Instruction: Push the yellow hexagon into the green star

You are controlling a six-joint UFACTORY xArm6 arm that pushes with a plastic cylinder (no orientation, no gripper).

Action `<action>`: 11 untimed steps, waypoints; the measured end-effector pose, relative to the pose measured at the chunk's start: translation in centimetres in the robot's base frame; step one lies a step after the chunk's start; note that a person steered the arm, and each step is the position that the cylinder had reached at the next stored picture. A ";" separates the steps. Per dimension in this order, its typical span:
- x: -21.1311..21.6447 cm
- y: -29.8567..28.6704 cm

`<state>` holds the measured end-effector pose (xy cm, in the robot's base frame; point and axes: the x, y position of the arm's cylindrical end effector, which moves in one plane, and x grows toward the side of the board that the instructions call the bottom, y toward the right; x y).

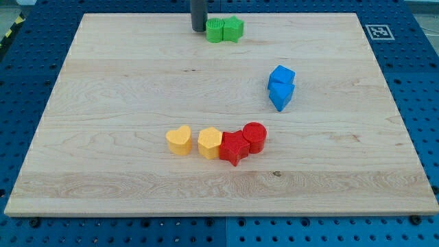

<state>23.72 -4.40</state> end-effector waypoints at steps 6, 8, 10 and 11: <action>30.8 -6.2; 26.5 -2.0; 31.8 -1.2; 30.2 2.9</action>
<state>53.96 -1.53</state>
